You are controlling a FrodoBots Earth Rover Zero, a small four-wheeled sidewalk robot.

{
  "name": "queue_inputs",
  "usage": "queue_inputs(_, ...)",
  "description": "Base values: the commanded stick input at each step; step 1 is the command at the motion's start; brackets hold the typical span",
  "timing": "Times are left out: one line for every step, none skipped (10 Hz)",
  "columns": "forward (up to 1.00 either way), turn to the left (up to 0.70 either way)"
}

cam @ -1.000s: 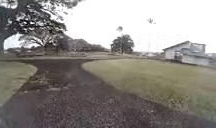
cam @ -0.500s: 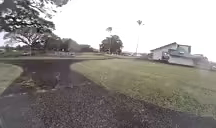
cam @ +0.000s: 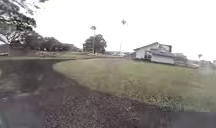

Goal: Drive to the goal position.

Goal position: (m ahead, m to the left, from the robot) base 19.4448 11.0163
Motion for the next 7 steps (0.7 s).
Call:
queue_inputs(0.0, -1.0)
queue_inputs(0.0, -1.0)
queue_inputs(0.0, -1.0)
queue_inputs(0.0, -1.0)
queue_inputs(0.0, -1.0)
queue_inputs(0.0, -1.0)
queue_inputs(0.0, -1.0)
